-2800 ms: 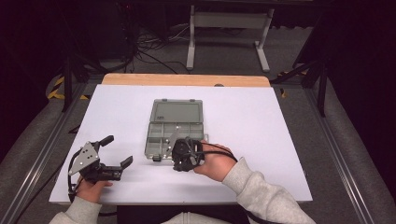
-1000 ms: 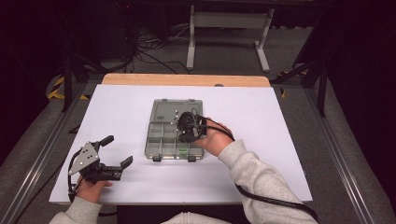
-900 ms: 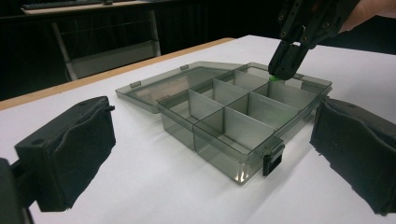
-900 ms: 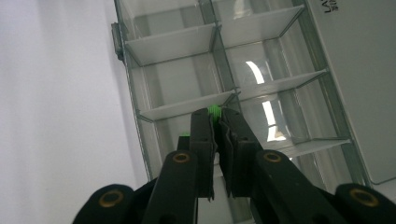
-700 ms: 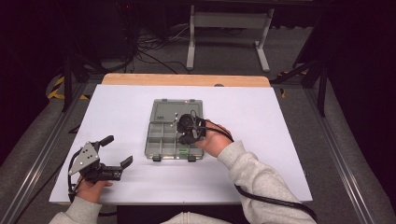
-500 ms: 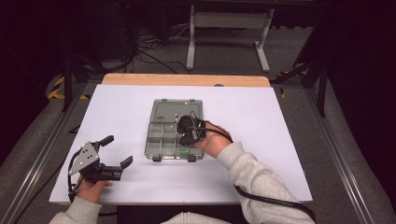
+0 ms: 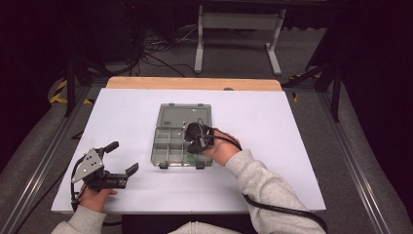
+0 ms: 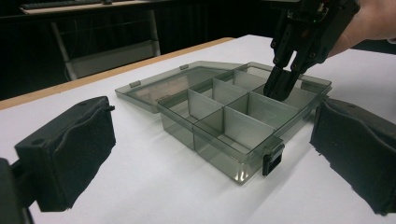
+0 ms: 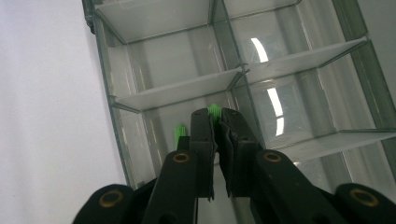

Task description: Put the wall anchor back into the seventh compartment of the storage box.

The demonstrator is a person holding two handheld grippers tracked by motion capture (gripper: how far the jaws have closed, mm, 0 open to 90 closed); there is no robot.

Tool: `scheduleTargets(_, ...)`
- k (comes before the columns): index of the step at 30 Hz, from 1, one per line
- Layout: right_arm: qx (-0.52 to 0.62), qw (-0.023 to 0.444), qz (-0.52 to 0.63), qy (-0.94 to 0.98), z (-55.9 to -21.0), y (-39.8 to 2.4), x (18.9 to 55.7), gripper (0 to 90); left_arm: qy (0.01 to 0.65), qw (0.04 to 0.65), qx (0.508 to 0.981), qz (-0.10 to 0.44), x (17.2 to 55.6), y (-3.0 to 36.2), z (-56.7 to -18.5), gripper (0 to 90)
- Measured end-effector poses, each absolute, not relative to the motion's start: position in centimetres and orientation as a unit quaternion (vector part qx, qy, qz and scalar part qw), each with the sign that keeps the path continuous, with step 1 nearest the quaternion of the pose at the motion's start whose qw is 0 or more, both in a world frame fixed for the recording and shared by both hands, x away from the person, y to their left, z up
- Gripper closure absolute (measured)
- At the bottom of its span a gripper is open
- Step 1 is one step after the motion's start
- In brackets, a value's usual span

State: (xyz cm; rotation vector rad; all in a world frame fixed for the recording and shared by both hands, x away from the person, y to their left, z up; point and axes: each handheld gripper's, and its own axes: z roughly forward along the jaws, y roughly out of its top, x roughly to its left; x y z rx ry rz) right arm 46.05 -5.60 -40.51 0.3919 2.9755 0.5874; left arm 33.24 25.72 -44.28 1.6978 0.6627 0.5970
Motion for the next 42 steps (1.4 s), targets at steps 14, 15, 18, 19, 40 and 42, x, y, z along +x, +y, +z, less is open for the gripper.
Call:
scheduleTargets(14,0.124,0.058,0.196,0.971,-40.5,-5.7,45.6,75.0,0.284,0.575,0.725,0.252,33.3,25.6,-44.3,0.4)
scheduleTargets(15,0.124,0.06,0.2,0.97,-40.4,-5.8,45.5,73.5,0.283,0.576,0.724,0.251,33.3,25.6,-44.3,0.4)
scheduleTargets(18,0.128,0.058,0.214,0.967,-40.0,-6.1,45.3,70.0,0.283,0.575,0.725,0.251,33.4,25.6,-44.3,0.4)
scheduleTargets(19,0.131,0.058,0.221,0.965,-39.8,-6.4,45.1,66.8,0.284,0.575,0.725,0.25,33.4,25.6,-44.3,0.4)
scheduleTargets(40,0.168,0.117,0.402,0.892,-35.9,-15.4,40.7,15.7,0.285,0.573,0.727,0.25,33.5,25.4,-44.4,0.4)
scheduleTargets(42,0.177,0.124,0.419,0.882,-35.9,-16.5,40.3,13.3,0.285,0.573,0.727,0.25,33.5,25.5,-44.4,0.4)
